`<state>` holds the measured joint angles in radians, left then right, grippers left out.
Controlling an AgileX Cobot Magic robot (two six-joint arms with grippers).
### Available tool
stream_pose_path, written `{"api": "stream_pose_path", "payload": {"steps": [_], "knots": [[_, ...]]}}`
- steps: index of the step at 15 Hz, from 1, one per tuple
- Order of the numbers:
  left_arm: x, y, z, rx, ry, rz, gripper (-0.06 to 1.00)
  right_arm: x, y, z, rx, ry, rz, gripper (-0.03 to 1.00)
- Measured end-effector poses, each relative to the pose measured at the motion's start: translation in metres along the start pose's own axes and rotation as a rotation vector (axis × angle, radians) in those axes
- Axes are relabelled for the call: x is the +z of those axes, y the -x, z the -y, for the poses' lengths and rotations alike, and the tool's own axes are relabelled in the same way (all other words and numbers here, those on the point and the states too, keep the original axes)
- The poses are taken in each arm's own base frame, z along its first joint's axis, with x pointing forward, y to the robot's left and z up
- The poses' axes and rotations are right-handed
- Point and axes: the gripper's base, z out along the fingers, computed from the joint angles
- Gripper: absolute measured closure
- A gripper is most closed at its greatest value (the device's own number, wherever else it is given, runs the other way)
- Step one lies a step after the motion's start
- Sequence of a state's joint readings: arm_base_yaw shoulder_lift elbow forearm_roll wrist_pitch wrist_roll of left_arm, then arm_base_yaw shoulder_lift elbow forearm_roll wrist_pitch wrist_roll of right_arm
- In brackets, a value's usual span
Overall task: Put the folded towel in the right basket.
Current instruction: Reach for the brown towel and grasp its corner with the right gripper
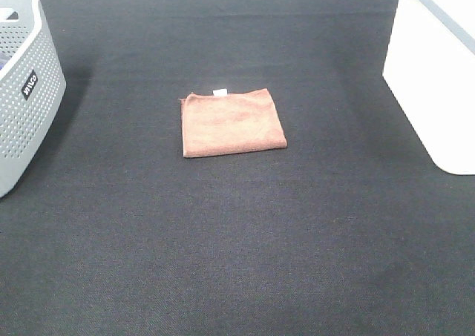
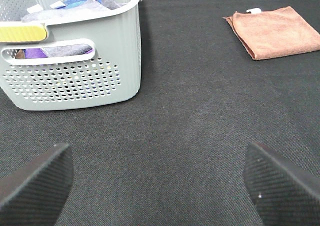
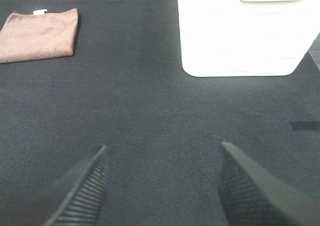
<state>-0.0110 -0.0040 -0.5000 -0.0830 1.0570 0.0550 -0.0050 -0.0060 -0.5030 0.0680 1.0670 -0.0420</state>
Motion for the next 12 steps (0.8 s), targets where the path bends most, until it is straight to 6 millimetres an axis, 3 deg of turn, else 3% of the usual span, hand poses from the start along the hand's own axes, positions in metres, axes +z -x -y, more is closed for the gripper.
{"api": "stream_pose_path", "payload": {"steps": [12], "knots": [[0.0, 0.0, 0.0, 0.0, 0.0, 0.0, 0.07, 0.0, 0.0, 0.0, 0.0, 0.0, 0.0, 0.37]]}}
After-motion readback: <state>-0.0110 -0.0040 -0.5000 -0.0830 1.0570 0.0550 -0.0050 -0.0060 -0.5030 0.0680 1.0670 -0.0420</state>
